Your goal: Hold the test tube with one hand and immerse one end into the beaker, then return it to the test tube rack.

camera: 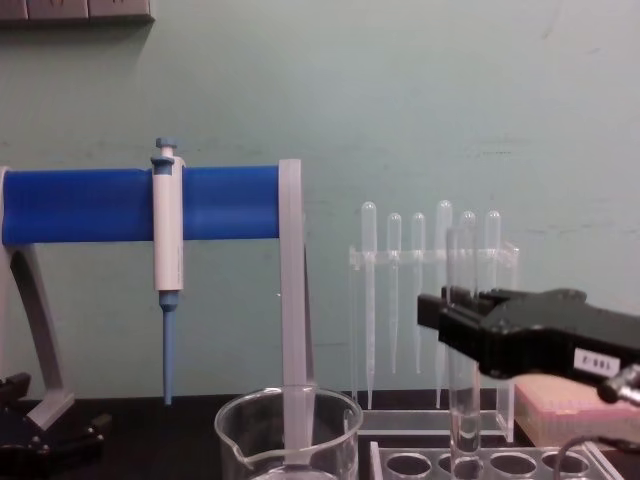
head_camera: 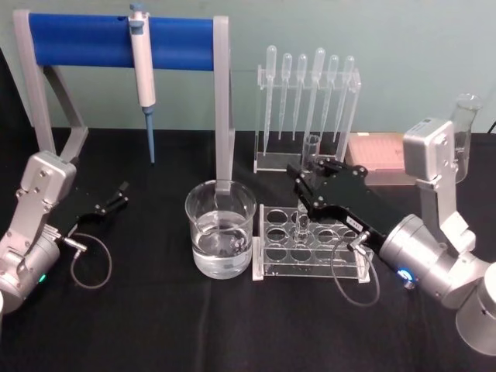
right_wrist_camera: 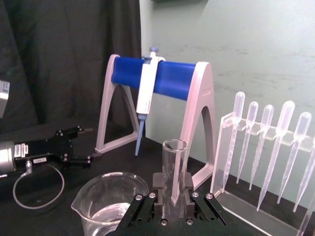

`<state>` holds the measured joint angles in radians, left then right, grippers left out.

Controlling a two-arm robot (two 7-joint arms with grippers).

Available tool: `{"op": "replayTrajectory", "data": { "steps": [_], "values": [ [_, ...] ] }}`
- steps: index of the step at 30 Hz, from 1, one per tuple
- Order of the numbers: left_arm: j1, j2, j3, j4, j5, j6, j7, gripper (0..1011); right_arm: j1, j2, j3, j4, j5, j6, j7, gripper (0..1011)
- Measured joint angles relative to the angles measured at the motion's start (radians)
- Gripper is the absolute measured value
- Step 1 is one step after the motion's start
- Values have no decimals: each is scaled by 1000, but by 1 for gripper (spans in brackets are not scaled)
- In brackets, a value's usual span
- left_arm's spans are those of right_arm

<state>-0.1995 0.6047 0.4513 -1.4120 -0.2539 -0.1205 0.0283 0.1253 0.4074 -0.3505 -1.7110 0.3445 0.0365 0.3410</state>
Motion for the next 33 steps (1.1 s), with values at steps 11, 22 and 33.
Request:
{"op": "replayTrajectory", "data": {
  "steps": [11,22,33],
  "values": [
    [0,0,0,0,0,0,0,1000,13,-15,-35,76,-76,-29,18,227],
    [0,0,0,0,0,0,0,1000,41,-3,-65,82,-176,9,28,355],
    [0,0,0,0,0,0,0,1000,-28,18,-36,-3,-194,84,11,705]
  ]
}}
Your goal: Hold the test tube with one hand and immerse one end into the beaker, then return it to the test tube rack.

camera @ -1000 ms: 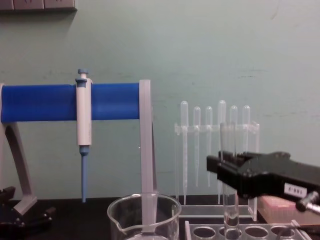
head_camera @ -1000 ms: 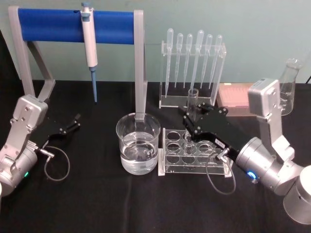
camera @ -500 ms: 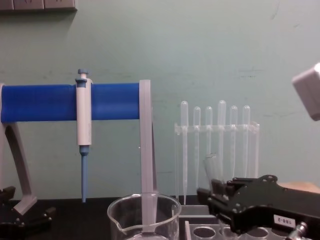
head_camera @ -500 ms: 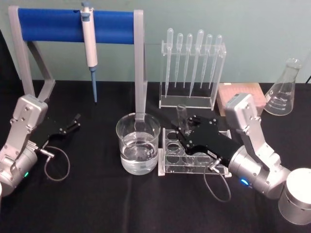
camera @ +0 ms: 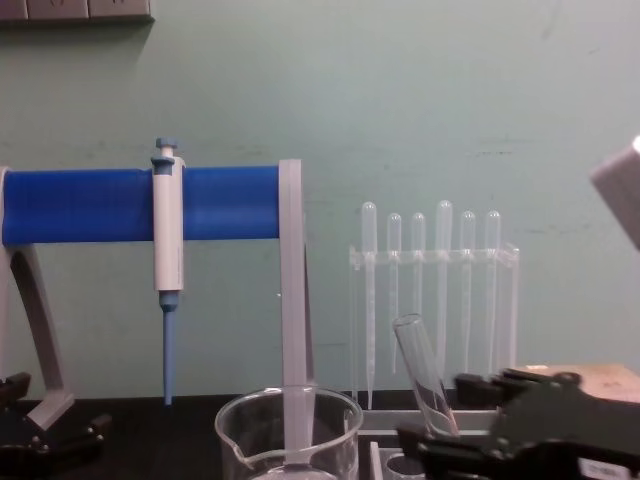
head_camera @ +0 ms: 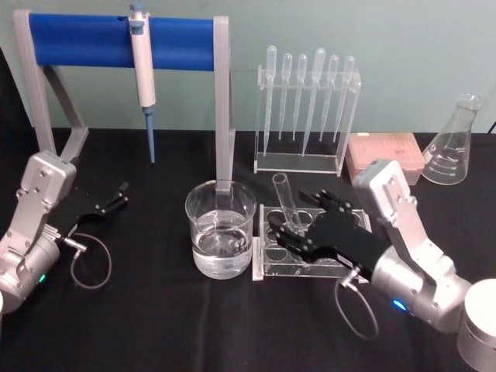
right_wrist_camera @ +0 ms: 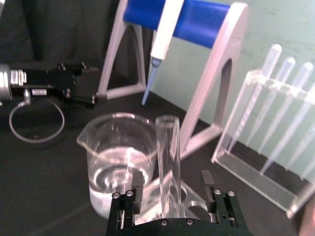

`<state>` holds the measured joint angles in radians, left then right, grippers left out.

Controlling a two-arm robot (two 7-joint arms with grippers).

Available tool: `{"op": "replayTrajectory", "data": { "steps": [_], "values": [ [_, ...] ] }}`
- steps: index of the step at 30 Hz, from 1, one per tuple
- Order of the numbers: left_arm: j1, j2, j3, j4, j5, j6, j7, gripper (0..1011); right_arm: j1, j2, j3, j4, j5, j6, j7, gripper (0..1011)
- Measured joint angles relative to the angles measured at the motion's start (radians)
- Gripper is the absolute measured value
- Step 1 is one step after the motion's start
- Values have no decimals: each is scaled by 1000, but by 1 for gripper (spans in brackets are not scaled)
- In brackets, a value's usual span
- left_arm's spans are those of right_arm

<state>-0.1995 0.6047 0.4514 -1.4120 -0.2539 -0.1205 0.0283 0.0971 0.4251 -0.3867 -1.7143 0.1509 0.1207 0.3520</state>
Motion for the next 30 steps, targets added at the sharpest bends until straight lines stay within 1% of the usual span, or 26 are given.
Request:
{"op": "replayTrajectory", "data": {
  "steps": [1,2,3,4,6,7,10,11,13,14,15,16,18,19,21,22,23,24,27,30],
  "values": [
    [0,0,0,0,0,0,0,1000,-11,5,4,-13,-2,10,-5,724],
    [0,0,0,0,0,0,0,1000,-32,14,15,-38,-6,26,-13,783],
    [0,0,0,0,0,0,0,1000,-44,19,22,-53,-7,34,-17,801],
    [0,0,0,0,0,0,0,1000,-71,30,40,-85,-7,47,-28,854],
    [0,0,0,0,0,0,0,1000,-102,39,64,-120,-8,56,-43,891],
    [0,0,0,0,0,0,0,1000,-136,45,92,-154,-9,58,-65,935],
    [0,0,0,0,0,0,0,1000,-194,39,147,-195,-19,29,-125,979],
    [0,0,0,0,0,0,0,1000,-223,29,176,-206,-30,6,-166,1004],
    [0,0,0,0,0,0,0,1000,-246,15,206,-208,-42,-17,-206,1004],
    [0,0,0,0,0,0,0,1000,-261,-2,230,-197,-56,-39,-246,1004],
    [0,0,0,0,0,0,0,1000,-266,-12,240,-188,-65,-52,-268,1004],
    [0,0,0,0,0,0,0,1000,-269,-32,258,-162,-81,-80,-304,1004],
    [0,0,0,0,0,0,0,1000,-265,-48,269,-127,-91,-105,-327,1004],
    [0,0,0,0,0,0,0,1000,-256,-60,275,-90,-95,-124,-339,1004],
    [0,0,0,0,0,0,0,1000,-242,-73,279,-44,-97,-144,-344,1004],
    [0,0,0,0,0,0,0,1000,-229,-82,279,-1,-106,-165,-348,1004],
    [0,0,0,0,0,0,0,1000,-229,-82,279,-1,-106,-165,-348,1004],
    [0,0,0,0,0,0,0,1000,-216,-90,277,44,-114,-188,-350,1004],
    [0,0,0,0,0,0,0,1000,-196,-110,277,113,-114,-231,-348,1004],
    [0,0,0,0,0,0,0,1000,-189,-119,277,134,-112,-248,-341,1004]
  ]
}}
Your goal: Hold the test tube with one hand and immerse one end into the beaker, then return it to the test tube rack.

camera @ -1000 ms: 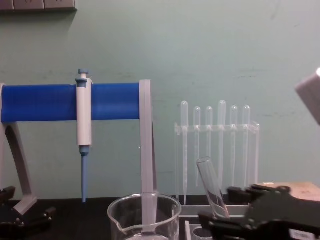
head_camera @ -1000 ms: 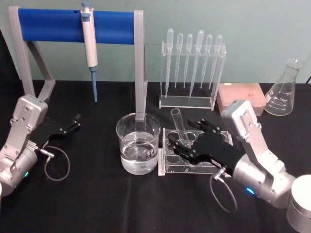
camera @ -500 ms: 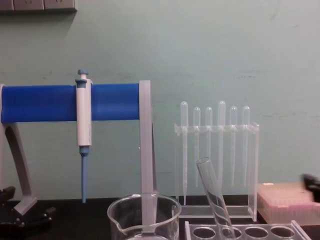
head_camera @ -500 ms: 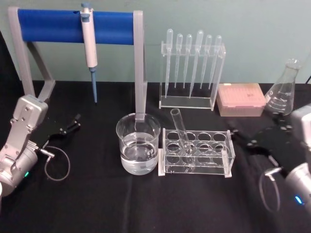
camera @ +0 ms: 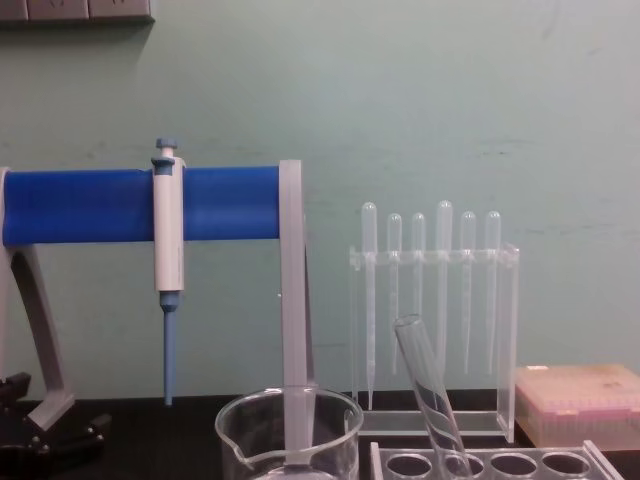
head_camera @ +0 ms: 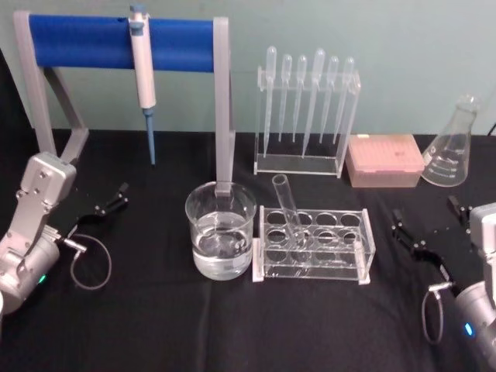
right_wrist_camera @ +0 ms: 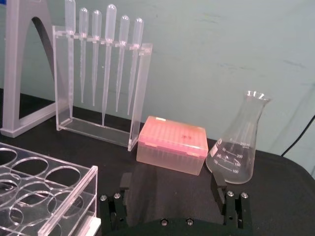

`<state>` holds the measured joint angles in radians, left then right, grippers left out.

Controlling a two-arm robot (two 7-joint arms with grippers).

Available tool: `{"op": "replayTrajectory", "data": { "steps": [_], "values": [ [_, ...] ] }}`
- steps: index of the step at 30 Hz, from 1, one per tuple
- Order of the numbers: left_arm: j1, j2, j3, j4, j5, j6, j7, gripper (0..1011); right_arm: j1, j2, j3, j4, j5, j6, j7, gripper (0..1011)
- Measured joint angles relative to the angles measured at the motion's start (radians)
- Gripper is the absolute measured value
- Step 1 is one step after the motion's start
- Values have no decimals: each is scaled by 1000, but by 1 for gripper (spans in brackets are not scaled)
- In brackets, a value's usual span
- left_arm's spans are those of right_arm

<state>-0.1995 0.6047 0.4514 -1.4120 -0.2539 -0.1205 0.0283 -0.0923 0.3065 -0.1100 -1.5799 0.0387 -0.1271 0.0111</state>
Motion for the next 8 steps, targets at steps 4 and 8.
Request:
{"op": "replayTrajectory", "data": {
  "steps": [4,8],
  "values": [
    [0,0,0,0,0,0,0,1000,-1,2,0,-5,0,1,0,1004],
    [0,0,0,0,0,0,0,1000,-2,3,1,-9,0,4,0,1004]
  ]
}}
